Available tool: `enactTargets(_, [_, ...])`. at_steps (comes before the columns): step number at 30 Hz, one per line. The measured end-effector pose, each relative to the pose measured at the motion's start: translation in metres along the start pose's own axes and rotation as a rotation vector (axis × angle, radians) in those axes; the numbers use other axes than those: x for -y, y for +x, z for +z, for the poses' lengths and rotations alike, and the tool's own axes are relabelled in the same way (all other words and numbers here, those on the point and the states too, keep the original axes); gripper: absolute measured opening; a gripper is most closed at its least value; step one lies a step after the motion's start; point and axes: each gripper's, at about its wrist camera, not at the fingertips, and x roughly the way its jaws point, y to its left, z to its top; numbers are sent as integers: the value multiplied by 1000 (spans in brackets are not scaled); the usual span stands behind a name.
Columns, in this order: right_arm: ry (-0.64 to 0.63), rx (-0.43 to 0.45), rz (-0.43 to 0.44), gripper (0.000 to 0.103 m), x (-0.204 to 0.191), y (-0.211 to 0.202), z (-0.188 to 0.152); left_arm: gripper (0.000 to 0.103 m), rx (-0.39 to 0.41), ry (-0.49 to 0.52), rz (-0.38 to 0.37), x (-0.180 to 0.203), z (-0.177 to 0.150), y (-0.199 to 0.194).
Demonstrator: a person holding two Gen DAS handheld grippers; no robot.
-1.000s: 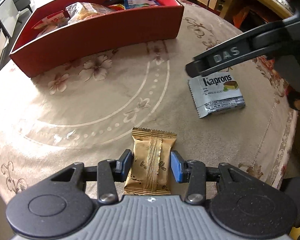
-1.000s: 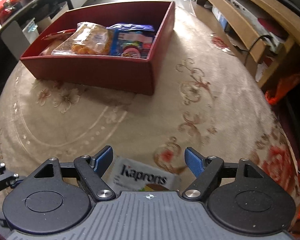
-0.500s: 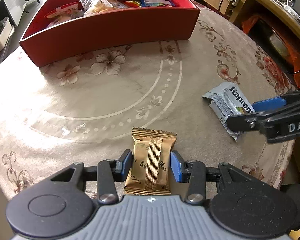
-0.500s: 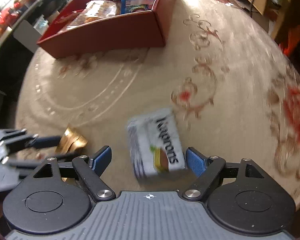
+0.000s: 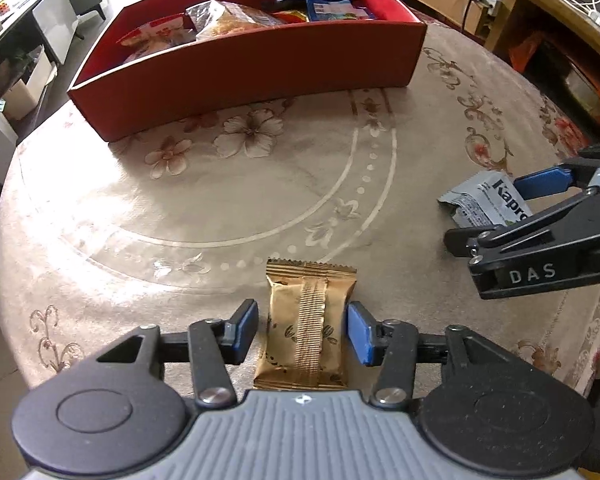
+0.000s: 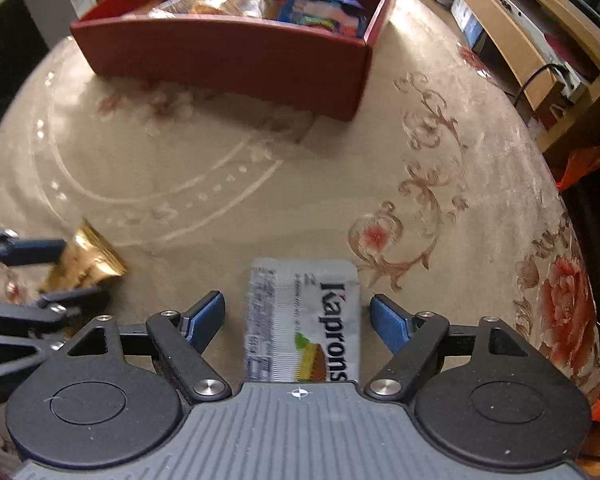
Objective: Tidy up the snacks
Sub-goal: 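Grasp the gold wrapped snack with the left gripper while the right grasps the Kaprons packet, then lift and carry the gold snack and Kaprons packet in both grippers to the box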
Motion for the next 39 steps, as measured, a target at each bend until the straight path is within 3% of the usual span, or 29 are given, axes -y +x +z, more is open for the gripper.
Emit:
enactTargets(4, [20,2,11,92,2,0,-1,58,10,8,16,0,0,2])
enactTargets(5, [11,-5,12,101,1,1,-1,69,10,7,41,-1,0,4])
enactTargets(6, [-5,-26,14,103,-3,5,-1,77,4,-9,46,-5,0,7])
enactTargets(8, [8,-36,17,103,-2,9,-3,77,-6,-52,21,-14,1,8])
enactTargets(12, [6,-40,21,103,0,9,-3,79,7,-42,43,-11,-3,7])
enactTargets(14, [5,-45,22,103,1,9,-3,76,9,-55,37,-12,-4,7])
enactTargets(16, [4,-44,14,100,0,5,-6,65,7,-65,33,-13,-4,5])
enactTargets(18, [15,-28,2,88,2,3,-9,53,7,-69,21,-13,-4,2])
enactTargets(20, [28,-2,3,65,1,-5,-13,42,8,-69,7,-10,-4,-1])
enactTargets(25, [-6,32,-60,64,-11,-14,-17,39,2,-73,-18,-7,-7,-4])
enactTargets(32, [51,111,-38,64,-9,-36,-12,39,46,-80,-16,-8,-1,-15])
enactTargets(39, [64,118,-52,65,-8,-36,-8,39,71,-95,4,-12,5,-18])
